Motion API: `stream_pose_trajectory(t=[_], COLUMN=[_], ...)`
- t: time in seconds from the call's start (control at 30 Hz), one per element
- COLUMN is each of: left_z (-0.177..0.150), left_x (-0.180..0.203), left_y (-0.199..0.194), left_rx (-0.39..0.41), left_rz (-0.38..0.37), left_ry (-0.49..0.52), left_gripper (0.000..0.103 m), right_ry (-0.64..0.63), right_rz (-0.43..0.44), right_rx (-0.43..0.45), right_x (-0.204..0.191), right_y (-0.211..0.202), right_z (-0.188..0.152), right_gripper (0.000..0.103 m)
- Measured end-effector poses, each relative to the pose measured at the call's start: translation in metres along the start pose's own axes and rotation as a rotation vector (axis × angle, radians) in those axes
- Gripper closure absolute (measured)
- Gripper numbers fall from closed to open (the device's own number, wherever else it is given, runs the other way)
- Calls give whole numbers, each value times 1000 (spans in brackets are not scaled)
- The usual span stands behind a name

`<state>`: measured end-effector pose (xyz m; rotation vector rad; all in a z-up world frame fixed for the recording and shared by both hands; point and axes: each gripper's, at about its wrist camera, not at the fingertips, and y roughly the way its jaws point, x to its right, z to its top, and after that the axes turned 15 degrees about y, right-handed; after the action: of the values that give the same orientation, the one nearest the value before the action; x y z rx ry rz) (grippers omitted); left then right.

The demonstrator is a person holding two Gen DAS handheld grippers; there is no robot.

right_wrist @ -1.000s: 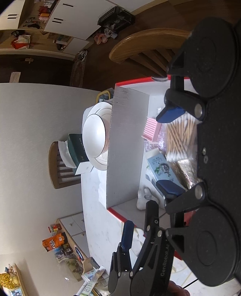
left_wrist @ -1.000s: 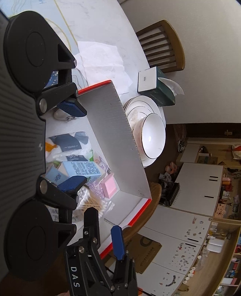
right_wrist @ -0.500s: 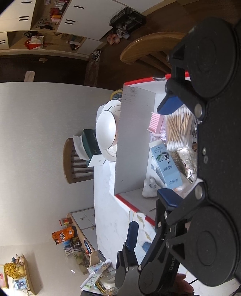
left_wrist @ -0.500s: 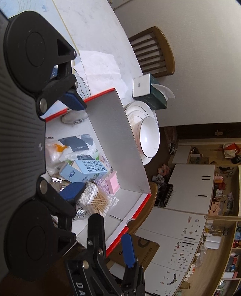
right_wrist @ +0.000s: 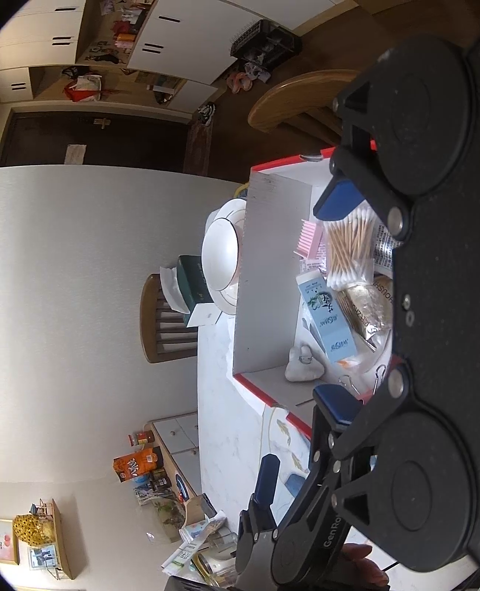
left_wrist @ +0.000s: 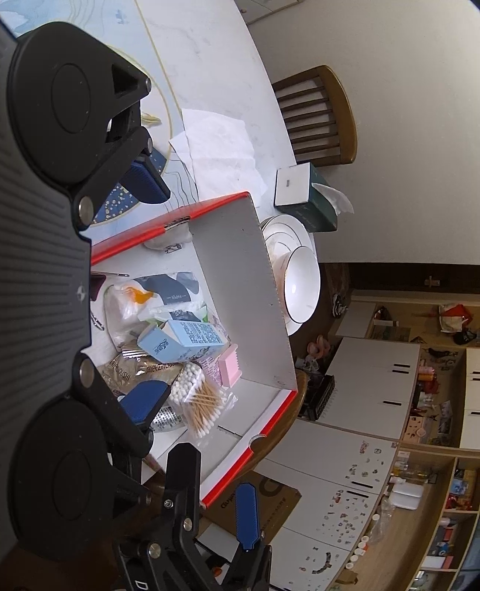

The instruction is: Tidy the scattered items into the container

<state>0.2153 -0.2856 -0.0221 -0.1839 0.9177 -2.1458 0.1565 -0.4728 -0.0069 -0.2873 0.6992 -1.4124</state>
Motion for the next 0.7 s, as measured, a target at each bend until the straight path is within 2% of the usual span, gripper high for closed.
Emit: stream_pose_trajectory(t=[0.7], left_z=[-16], left_x=[17], left_y=[-40], left_rx=[7], left_rz=[-1], left_ry=[-13], left_gripper=[1], right_ry=[63], right_rz=[-39], right_rx=[50], right_x=[-3], right_y=[-29], right_z=[-15], right_gripper=[2])
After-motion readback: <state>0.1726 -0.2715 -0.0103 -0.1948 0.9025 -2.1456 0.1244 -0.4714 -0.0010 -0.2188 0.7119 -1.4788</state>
